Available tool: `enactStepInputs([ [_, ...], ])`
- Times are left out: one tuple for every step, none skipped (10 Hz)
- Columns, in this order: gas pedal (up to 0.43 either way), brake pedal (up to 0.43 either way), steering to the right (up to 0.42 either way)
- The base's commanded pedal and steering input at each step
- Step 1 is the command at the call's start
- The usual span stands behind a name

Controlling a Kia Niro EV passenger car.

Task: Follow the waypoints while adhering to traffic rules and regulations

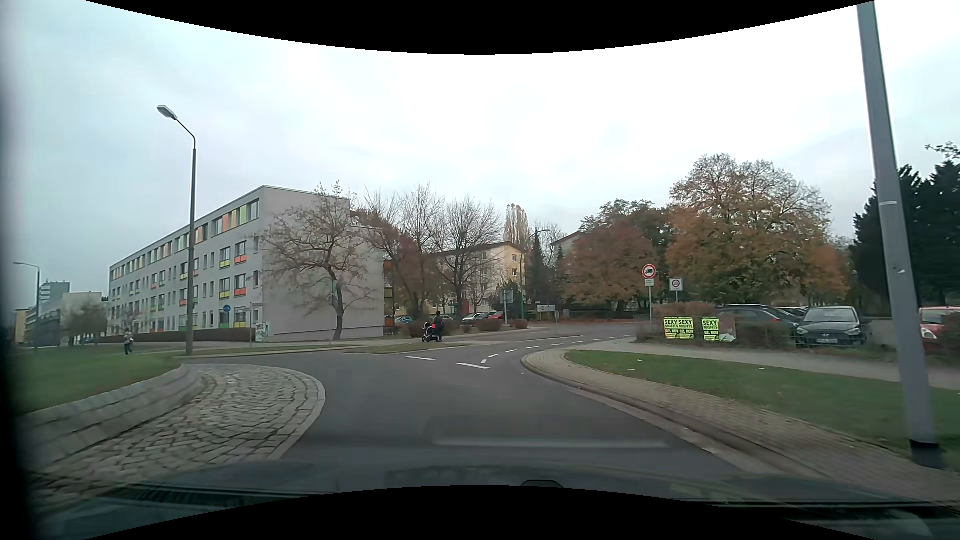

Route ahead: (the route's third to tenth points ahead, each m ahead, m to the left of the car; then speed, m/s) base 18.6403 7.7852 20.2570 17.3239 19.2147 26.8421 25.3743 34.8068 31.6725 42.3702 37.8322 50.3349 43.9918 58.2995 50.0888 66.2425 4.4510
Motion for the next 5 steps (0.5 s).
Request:
enactStepInputs([
  [0.169, 0.000, -0.048],
  [0.169, 0.000, -0.092],
  [0.169, 0.000, -0.115],
  [0.169, 0.000, -0.130],
  [0.169, 0.000, -0.139],
])
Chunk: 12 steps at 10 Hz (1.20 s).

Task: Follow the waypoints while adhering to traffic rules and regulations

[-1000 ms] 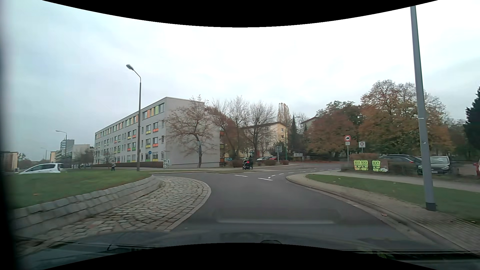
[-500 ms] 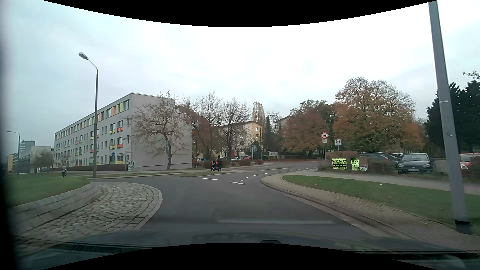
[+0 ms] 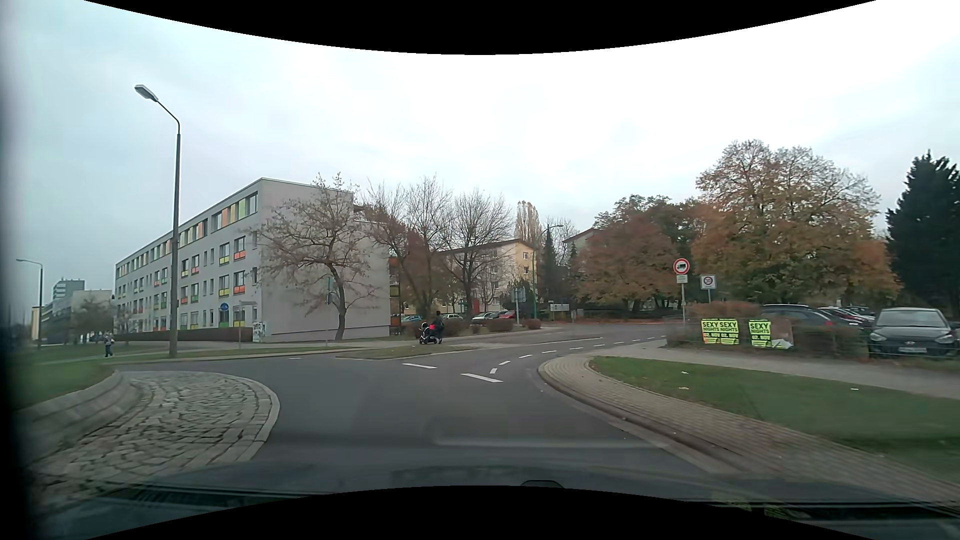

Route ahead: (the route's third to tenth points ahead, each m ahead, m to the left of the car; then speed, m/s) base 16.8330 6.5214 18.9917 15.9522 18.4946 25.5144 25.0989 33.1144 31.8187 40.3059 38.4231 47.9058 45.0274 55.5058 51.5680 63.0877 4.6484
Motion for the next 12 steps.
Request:
enactStepInputs([
  [0.169, 0.000, -0.147],
  [0.169, 0.000, -0.155],
  [0.169, 0.000, -0.165],
  [0.169, 0.000, -0.176],
  [0.169, 0.000, -0.185],
  [0.169, 0.000, -0.193],
  [0.169, 0.000, -0.201],
  [0.169, 0.000, -0.206],
  [0.157, 0.000, -0.214],
  [0.157, 0.000, -0.223],
  [0.150, 0.000, -0.232],
  [0.150, 0.000, -0.243],
])
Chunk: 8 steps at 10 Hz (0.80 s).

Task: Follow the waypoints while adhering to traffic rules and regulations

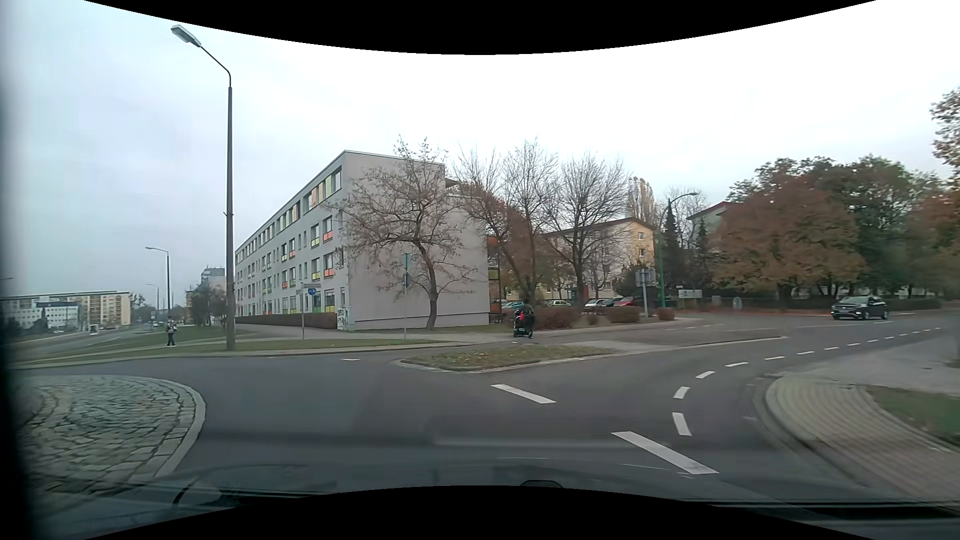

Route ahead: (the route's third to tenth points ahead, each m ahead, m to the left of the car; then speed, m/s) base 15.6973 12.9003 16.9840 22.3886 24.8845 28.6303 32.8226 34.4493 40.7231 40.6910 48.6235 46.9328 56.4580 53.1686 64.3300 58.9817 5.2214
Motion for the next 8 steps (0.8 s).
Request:
enactStepInputs([
  [0.130, 0.000, -0.252],
  [0.130, 0.000, -0.264],
  [0.130, 0.000, -0.279],
  [0.118, 0.000, -0.291],
  [0.110, 0.000, -0.299],
  [0.110, 0.000, -0.308],
  [0.110, 0.000, -0.313],
  [0.110, 0.000, -0.318],
])
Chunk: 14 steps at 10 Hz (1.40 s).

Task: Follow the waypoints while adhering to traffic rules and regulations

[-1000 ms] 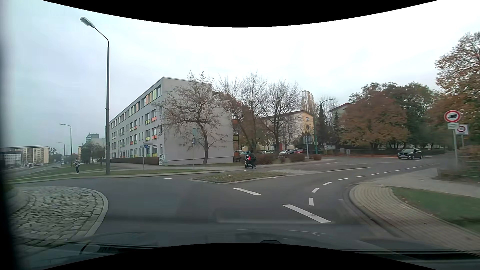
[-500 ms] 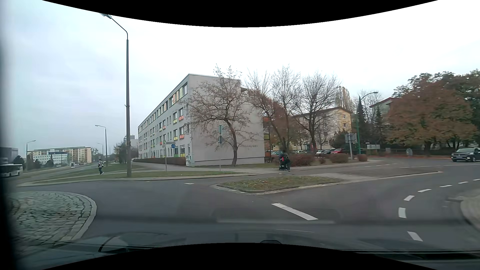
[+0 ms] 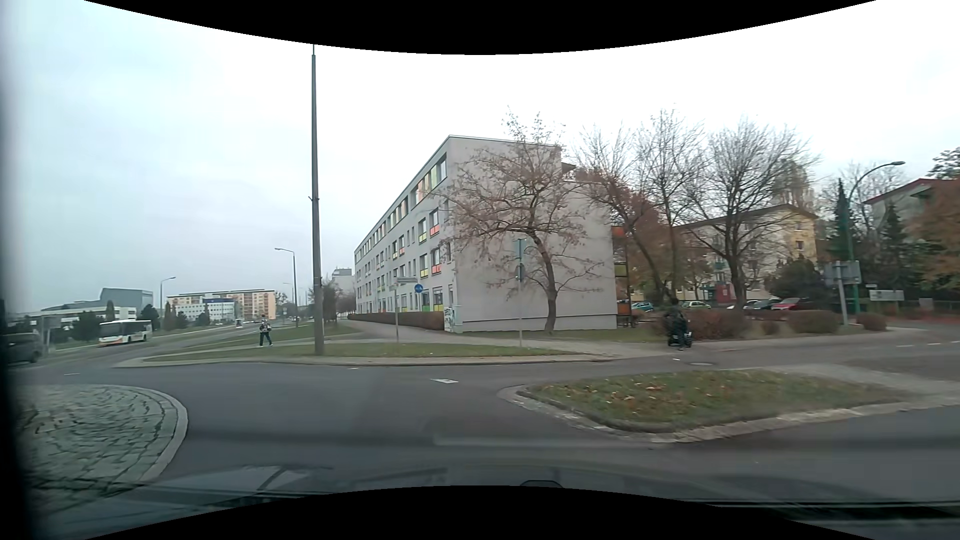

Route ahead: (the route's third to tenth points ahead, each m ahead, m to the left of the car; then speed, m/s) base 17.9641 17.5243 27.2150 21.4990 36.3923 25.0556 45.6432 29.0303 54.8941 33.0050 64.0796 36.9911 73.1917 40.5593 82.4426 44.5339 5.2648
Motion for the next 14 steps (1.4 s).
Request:
enactStepInputs([
  [0.098, 0.000, -0.323],
  [0.098, 0.000, -0.334],
  [0.098, 0.000, -0.339],
  [0.098, 0.000, -0.339],
  [0.118, 0.000, -0.337],
  [0.130, 0.000, -0.331],
  [0.130, 0.000, -0.327],
  [0.138, 0.000, -0.321],
  [0.138, 0.000, -0.311],
  [0.138, 0.000, -0.304],
  [0.157, 0.000, -0.294],
  [0.157, 0.000, -0.282],
  [0.157, 0.000, -0.280],
  [0.157, 0.000, -0.280],
])
